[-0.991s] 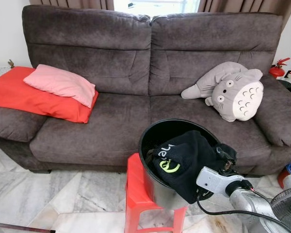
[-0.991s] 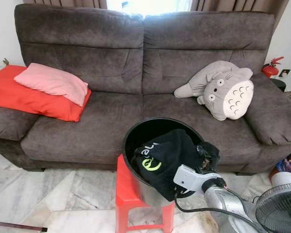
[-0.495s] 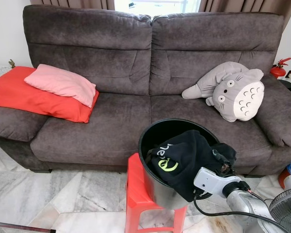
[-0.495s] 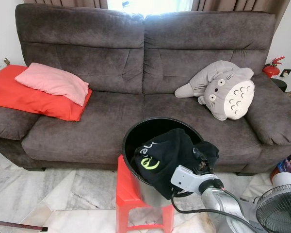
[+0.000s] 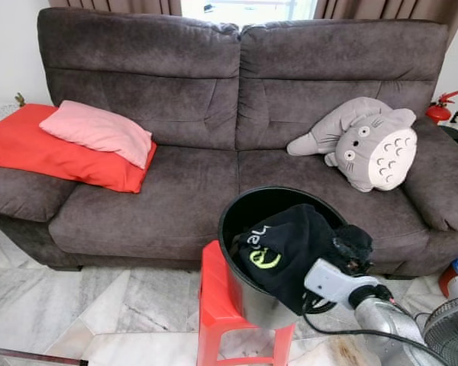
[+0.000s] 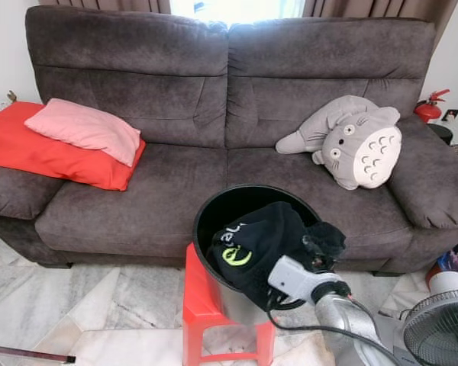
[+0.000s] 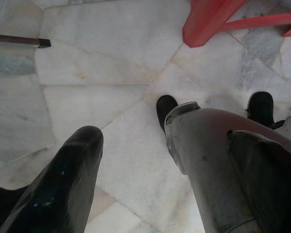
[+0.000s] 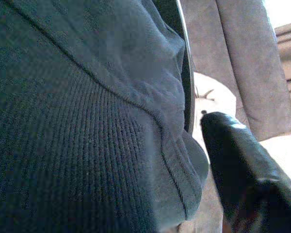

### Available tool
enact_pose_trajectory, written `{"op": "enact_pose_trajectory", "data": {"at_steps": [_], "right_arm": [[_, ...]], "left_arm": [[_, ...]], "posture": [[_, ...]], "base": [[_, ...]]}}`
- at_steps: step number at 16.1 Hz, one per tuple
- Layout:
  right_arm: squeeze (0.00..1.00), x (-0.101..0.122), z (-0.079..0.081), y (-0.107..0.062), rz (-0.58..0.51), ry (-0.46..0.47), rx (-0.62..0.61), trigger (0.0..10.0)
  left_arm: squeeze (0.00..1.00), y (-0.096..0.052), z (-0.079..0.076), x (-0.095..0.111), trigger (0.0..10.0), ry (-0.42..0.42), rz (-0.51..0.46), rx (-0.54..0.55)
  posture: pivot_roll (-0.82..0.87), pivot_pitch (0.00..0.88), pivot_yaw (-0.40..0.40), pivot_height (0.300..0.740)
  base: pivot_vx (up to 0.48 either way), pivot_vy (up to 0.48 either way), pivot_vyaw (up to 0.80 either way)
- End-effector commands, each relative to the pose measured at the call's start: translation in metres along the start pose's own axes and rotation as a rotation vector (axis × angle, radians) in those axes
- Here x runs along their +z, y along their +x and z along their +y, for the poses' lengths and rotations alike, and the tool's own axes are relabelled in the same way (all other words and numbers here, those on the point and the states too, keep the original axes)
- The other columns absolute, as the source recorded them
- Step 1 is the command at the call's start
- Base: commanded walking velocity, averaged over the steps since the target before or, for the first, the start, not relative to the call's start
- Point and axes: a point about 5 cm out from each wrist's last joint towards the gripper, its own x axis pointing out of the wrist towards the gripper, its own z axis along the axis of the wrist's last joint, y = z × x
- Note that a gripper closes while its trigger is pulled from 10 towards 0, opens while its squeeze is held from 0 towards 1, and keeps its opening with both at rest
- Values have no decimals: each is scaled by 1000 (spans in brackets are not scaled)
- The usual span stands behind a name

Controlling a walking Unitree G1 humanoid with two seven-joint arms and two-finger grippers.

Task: Hang hanger

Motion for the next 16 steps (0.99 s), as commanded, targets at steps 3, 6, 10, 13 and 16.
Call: {"op": "enact_pose_trajectory", "data": {"at_steps": [3, 6, 10, 13, 16], "right_arm": [[0, -4, -4, 0, 33, 91, -23, 0], [0, -3, -6, 1, 44, 142, -33, 0], [0, -3, -9, 2, 60, 231, -52, 0], [0, -3, -14, 4, 85, 403, -87, 0], [0, 3, -26, 6, 111, 795, -163, 0]], "left_arm": [[0, -3, 4, -12, 10000, 9, 49, 6], [0, -2, 4, -11, 10000, 8, 46, 7], [0, -2, 6, -8, 10000, 6, 40, 11], [0, -2, 9, -5, 10000, 6, 31, 16], [0, -1, 11, -2, 10000, 7, 23, 19]], "posture": [[-90, 50, 15, 740], [-93, 51, 16, 740], [-94, 50, 19, 740], [-92, 41, 22, 740], [-89, 22, 24, 740]], "base": [[0, 0, 0], [0, 0, 0], [0, 0, 0], [0, 0, 0], [0, 0, 0]]}}
